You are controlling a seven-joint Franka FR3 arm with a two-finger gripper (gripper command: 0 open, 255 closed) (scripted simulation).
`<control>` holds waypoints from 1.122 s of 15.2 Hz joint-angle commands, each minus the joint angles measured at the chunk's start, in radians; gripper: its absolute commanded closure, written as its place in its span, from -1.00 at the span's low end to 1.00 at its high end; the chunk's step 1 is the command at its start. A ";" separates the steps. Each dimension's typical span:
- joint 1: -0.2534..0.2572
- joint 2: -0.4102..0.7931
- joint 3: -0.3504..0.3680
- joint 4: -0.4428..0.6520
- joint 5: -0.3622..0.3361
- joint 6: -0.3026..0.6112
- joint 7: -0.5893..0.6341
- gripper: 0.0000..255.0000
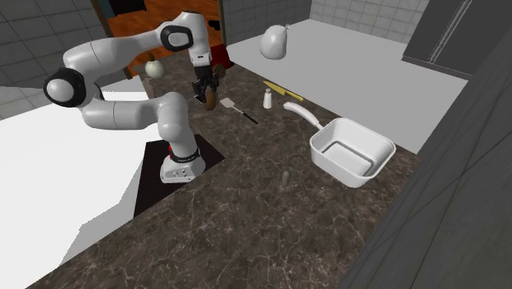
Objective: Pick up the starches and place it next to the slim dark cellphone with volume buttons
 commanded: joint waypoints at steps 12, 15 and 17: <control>0.010 0.098 0.321 0.286 0.303 -0.068 0.307 1.00; -0.019 0.129 0.385 0.374 0.353 -0.075 0.371 1.00; -0.044 0.149 0.427 0.436 0.384 -0.079 0.413 1.00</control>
